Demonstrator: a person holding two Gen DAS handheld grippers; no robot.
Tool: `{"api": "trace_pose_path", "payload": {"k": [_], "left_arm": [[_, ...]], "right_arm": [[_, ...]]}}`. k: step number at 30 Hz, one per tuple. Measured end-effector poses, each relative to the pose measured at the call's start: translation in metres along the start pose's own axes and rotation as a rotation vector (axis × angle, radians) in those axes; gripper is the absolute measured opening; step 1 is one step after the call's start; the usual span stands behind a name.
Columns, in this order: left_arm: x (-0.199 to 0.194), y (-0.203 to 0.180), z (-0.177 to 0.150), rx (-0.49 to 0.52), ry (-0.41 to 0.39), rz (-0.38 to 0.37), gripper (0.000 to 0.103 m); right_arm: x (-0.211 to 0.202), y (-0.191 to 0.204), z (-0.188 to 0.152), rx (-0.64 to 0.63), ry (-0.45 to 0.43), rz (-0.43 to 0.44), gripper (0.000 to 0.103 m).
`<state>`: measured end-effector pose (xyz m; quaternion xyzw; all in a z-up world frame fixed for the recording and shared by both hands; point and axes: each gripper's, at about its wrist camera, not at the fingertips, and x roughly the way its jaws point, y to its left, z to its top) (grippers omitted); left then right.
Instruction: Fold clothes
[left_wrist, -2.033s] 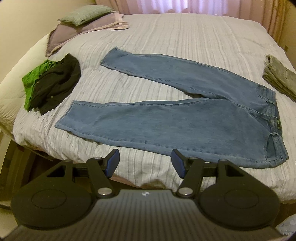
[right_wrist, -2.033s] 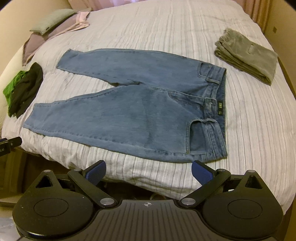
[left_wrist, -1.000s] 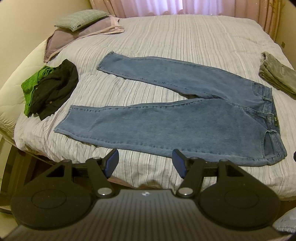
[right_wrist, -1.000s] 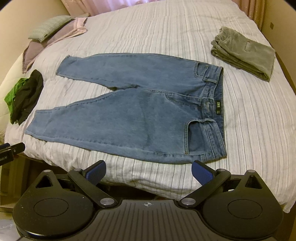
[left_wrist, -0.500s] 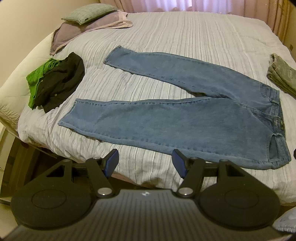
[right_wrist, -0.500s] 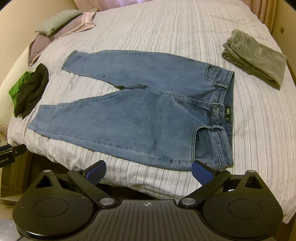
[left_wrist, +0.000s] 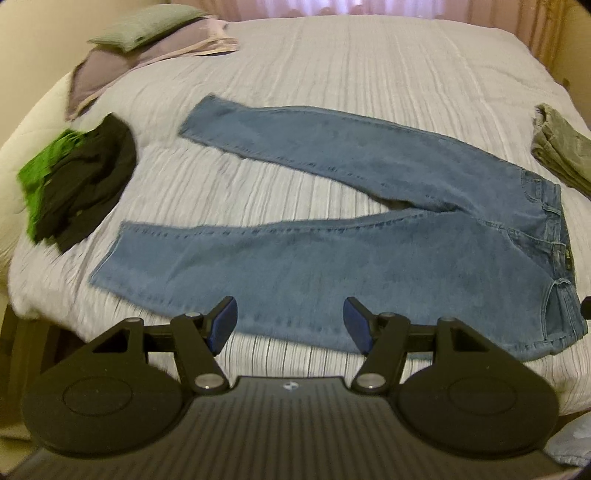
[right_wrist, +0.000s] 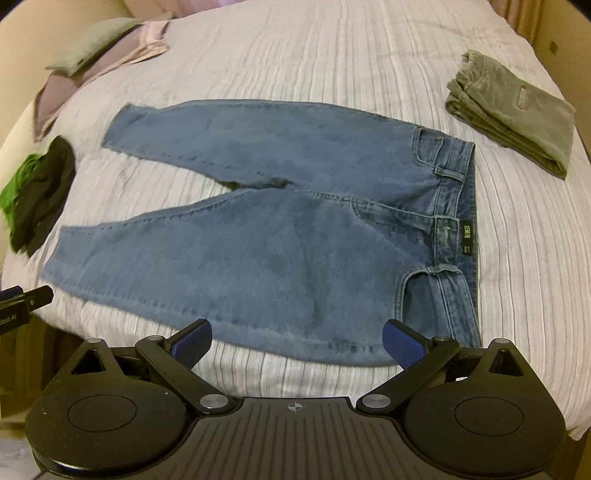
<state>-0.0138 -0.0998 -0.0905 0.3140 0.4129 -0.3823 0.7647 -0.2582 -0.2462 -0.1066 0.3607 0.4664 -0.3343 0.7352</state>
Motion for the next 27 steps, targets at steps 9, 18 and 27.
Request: {"api": "trace_pose_path", "payload": {"k": [9, 18, 27], "left_arm": [[0.058, 0.071, 0.077, 0.119, -0.001, -0.084, 0.060], [0.127, 0.124, 0.138, 0.278, -0.001, -0.182, 0.060], [0.185, 0.103, 0.180, 0.470, -0.002, -0.326, 0.060]], "right_arm": [[0.040, 0.062, 0.056, 0.110, 0.017, -0.079, 0.101], [0.090, 0.125, 0.072, 0.308, 0.048, -0.137, 0.101], [0.109, 0.107, 0.066, 0.452, 0.028, -0.209, 0.101]]}}
